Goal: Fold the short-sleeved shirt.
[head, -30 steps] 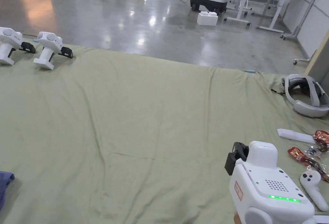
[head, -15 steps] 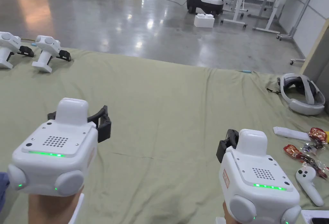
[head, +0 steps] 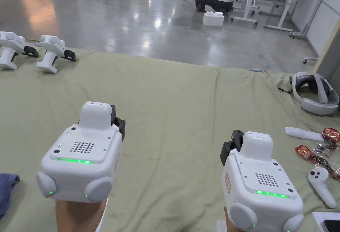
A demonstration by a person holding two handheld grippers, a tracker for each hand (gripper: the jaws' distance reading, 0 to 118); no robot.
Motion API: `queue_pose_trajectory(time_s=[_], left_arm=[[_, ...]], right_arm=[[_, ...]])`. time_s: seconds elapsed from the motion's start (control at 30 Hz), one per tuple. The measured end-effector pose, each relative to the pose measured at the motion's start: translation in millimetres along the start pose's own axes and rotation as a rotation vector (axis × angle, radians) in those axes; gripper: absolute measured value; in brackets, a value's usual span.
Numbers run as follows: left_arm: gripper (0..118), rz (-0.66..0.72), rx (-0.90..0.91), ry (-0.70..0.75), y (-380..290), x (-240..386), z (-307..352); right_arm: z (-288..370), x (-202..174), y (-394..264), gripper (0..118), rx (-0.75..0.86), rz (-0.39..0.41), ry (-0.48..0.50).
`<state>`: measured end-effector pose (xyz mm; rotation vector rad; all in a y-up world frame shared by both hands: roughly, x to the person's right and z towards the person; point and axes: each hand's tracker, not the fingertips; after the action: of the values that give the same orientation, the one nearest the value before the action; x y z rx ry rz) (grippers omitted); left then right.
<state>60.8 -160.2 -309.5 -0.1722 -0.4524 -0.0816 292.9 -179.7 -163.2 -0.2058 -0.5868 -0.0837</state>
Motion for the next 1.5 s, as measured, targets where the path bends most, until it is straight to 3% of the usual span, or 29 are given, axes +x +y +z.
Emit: queue_pose_trajectory(time_s=[0.57, 0.83, 0.87, 0.9, 0.97, 1.07, 1.1, 1.3, 1.5], left_arm=[[4, -0.014, -0.009, 0.007, -9.0, 5.5, 4.0], [4, -0.014, -0.004, 0.031, -0.9, 6.3, 1.6], [9, -0.013, -0.002, 0.033, -0.3, 6.4, 1.2], [25, -0.015, -0.002, 0.036, 0.2, 6.8, 0.9], [72, -0.015, -0.003, 0.037, 0.3, 6.5, 0.6], [73, -0.002, -0.005, 0.013, 0.5, 5.5, 0.4], [74, -0.009, -0.006, 0.018, 0.5, 7.1, 0.1], [76, -0.012, 0.009, 0.031, 2.1, 9.6, 1.6], [76, -0.007, 0.035, 0.051, 4.5, 8.7, 5.0]], right_arm=[[4.6, -1.2, 0.6, 5, 0.012, -0.003, 0.016], [4.8, -3.0, 5.2, 6, 0.028, 0.037, -0.005], [4.8, -2.7, 5.5, 9, 0.031, 0.041, -0.011], [4.8, -2.4, 5.2, 17, 0.036, 0.049, -0.031], [4.3, -2.2, 5.0, 40, 0.042, 0.056, -0.056], [3.6, 2.0, 5.6, 83, 0.043, 0.035, -0.035], [3.3, 2.0, 5.5, 90, 0.044, 0.033, -0.036], [5.6, 0.8, 5.8, 100, 0.075, 0.045, -0.030], [8.9, -0.7, 8.1, 100, 0.092, 0.051, -0.058]])
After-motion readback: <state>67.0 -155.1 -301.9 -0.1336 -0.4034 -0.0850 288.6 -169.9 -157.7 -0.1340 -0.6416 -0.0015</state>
